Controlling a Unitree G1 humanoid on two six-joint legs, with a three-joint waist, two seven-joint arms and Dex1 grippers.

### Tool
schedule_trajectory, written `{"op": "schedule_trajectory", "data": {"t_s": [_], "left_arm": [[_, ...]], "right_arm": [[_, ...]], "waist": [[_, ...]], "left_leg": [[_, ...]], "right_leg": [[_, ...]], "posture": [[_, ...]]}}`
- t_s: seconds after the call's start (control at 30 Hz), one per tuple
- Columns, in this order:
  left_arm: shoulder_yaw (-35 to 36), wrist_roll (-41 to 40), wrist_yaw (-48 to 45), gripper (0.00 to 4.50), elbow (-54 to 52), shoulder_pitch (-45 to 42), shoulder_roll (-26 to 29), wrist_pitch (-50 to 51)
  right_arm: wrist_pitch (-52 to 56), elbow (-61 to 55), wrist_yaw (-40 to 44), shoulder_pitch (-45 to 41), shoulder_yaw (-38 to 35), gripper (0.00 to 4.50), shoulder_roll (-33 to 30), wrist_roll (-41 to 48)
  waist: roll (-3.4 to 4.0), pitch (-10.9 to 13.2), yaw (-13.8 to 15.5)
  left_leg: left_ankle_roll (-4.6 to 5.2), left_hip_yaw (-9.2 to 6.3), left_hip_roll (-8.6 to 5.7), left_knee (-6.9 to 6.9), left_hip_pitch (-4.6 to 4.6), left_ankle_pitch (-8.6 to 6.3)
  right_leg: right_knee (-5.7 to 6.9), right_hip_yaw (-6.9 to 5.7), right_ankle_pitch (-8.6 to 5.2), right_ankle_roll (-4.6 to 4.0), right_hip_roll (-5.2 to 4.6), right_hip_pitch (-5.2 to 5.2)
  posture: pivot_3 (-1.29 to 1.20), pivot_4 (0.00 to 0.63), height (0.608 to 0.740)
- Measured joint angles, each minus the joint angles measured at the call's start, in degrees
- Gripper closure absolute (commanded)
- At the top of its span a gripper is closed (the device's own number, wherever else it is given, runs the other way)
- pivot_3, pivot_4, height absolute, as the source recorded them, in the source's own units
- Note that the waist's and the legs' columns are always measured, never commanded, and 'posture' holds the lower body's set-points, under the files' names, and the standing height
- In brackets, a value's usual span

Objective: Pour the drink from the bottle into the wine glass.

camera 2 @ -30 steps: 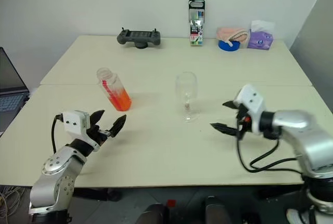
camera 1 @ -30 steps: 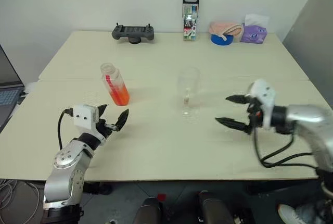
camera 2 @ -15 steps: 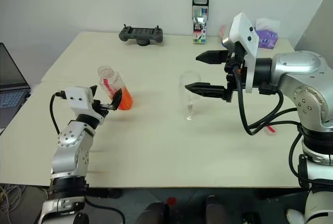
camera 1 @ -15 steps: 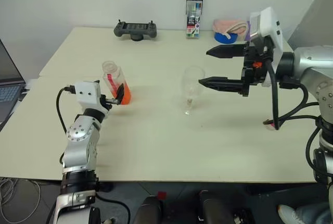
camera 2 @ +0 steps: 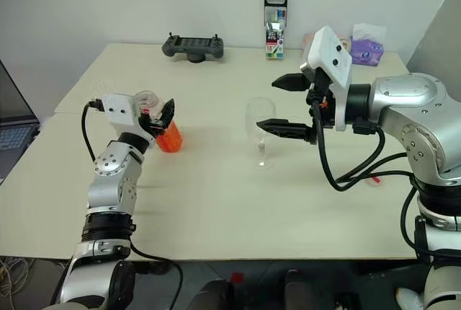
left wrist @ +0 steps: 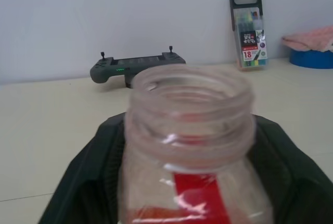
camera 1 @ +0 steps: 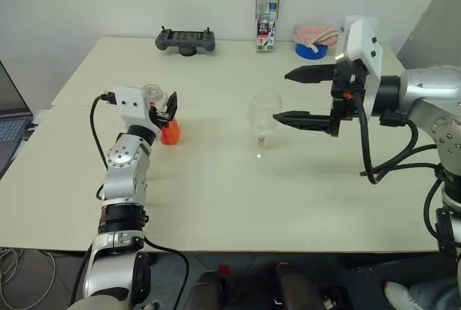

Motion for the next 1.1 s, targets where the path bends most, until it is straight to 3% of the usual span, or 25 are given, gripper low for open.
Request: {"op": "schedule_trajectory", "data": {"t_s": [0.4, 0.53, 0.7, 0.83, 1.1], "left_arm": [[0.0, -1.2, -3.5, 2.32, 2.2, -1.1, 1.5, 0.0], [-5.9, 1.4, -11.3, 2.32, 1.0, -3.7, 6.0, -1.7], [-11.2, 8.1, -18.3, 2.32, 2.1, -12.5, 12.1, -14.4], [-16.2, 11.7, -21.6, 2.32, 8.5, -18.6, 10.5, -25.0], [-21.4, 18.6, -21.7, 2.32, 28.1, -27.4, 6.4, -38.1]], "right_arm": [[5.3, -7.1, -7.7, 5.0, -4.2, 0.00, 0.5, 2.9], [2.6, -12.0, -15.8, 18.7, -7.9, 0.00, 2.4, -1.3], [-6.9, -17.9, -22.5, 39.8, -10.1, 0.00, 11.4, -6.2], [-11.0, -19.8, -26.5, 42.6, -10.1, 0.00, 16.3, -7.6], [-13.0, -22.6, -28.3, 46.5, -3.0, 0.00, 17.5, -9.8]], "waist": [[0.00, 0.0, 0.0], [-0.17, 0.0, 0.8], [-0.15, 0.0, 1.3], [-0.15, 0.0, 0.9], [-0.15, 0.0, 0.1]], "left_leg": [[-0.01, 0.03, 0.00, 0.06, 0.04, 0.01], [-0.01, -0.07, -0.02, 0.04, -0.08, 0.01], [-0.01, 0.12, -0.08, 0.03, -0.06, 0.01], [0.00, 0.19, -0.07, 0.09, 0.08, 0.02], [0.10, 0.09, 0.03, 0.15, 0.10, 0.09]], "right_leg": [[0.06, 0.04, 0.00, 0.01, 0.03, 0.03], [0.01, -0.07, 0.01, 0.01, 0.02, 0.02], [0.01, 0.12, 0.01, 0.02, -0.02, -0.02], [0.00, 0.19, -0.05, 0.22, 0.04, 0.08], [0.13, 0.13, -0.06, 0.26, 0.22, 0.10]], "posture": [[0.00, 0.150, 0.740], [0.00, 0.150, 0.740], [0.00, 0.150, 0.740], [0.00, 0.150, 0.740], [0.00, 0.150, 0.740]]}}
